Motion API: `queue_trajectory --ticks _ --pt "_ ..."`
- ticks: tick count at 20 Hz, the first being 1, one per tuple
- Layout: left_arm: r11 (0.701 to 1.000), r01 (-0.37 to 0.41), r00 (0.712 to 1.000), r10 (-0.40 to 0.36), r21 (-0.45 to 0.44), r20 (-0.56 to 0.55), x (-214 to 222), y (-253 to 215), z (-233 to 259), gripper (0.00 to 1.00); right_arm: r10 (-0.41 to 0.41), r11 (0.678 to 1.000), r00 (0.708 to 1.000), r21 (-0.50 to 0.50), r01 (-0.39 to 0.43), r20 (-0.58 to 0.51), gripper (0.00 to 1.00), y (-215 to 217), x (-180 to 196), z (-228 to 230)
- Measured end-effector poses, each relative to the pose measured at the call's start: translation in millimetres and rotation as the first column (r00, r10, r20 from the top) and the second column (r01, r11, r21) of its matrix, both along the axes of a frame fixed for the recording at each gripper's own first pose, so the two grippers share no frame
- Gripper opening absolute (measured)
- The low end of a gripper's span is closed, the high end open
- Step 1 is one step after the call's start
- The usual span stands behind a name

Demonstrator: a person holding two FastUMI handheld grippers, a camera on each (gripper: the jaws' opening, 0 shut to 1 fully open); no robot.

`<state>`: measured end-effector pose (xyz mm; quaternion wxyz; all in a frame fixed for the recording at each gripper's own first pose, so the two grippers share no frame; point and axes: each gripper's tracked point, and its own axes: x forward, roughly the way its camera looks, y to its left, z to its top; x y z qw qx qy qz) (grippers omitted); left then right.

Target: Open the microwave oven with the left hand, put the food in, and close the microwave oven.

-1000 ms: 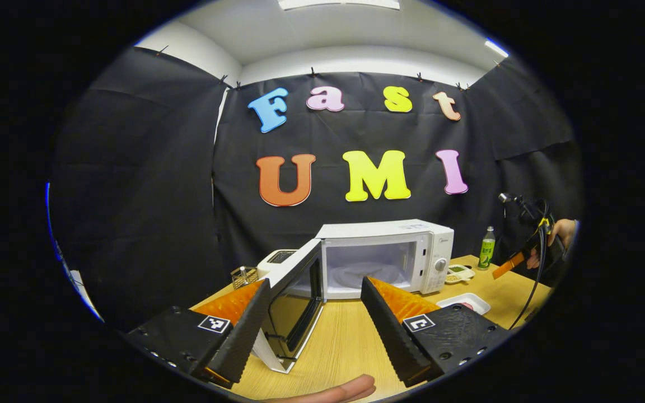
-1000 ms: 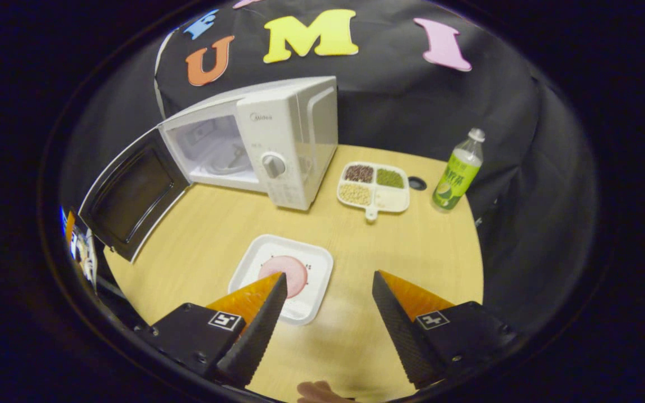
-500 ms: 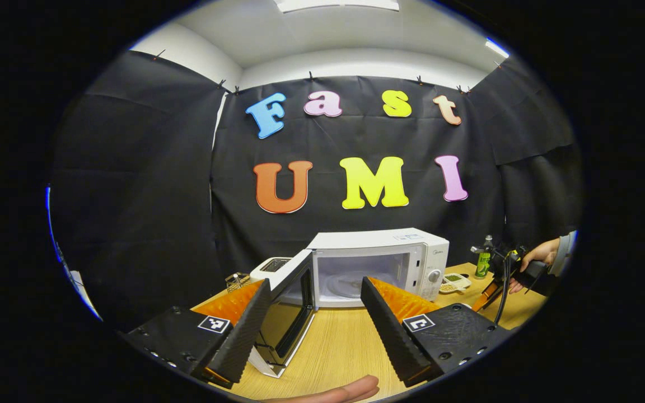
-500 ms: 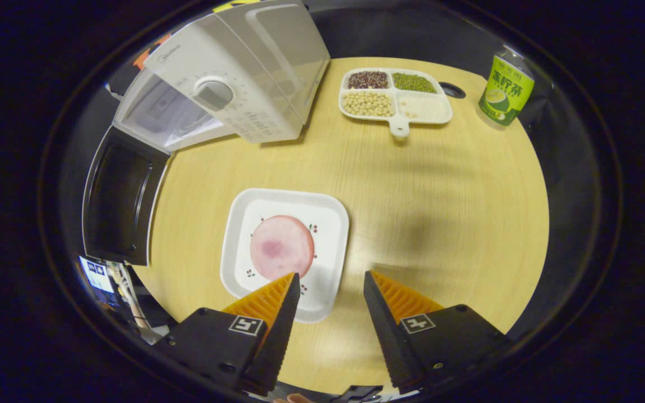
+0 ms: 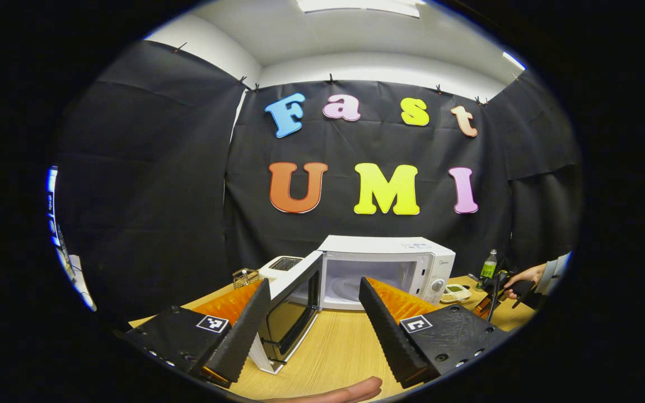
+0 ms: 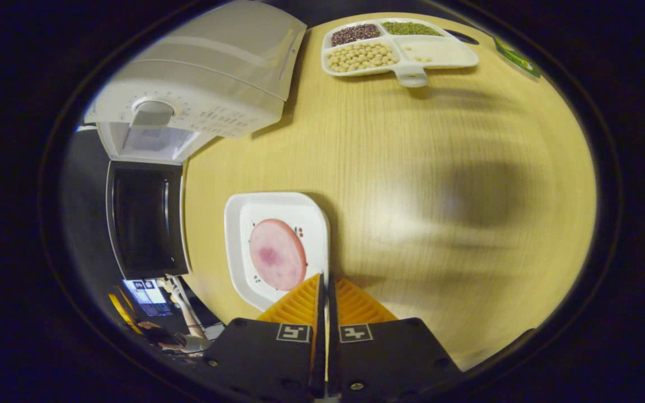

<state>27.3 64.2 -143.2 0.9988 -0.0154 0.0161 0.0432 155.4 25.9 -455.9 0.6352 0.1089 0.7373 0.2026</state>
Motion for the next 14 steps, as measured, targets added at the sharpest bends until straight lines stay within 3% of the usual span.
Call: queue_trajectory --ticks 8,9,14 --pt "1.0 0.018 0.999 -0.019 0.007 0.027 -3.0 -7.9 8.7 0.95 -0.083 0.996 0.995 0.015 0.083 0.056 0.04 -14.3 -11.6 20.6" --pt "1.0 0.02 0.999 -0.021 0.012 0.027 -3.4 -8.0 7.4 0.95 -0.092 0.996 0.993 0.023 0.091 0.068 0.0 -13.0 -13.4 26.2" --pt "0.999 0.036 0.999 -0.036 0.005 0.006 -1.8 -3.8 -4.5 0.95 -0.149 0.987 0.983 0.077 0.141 0.107 0.04 12.8 -25.3 58.0"
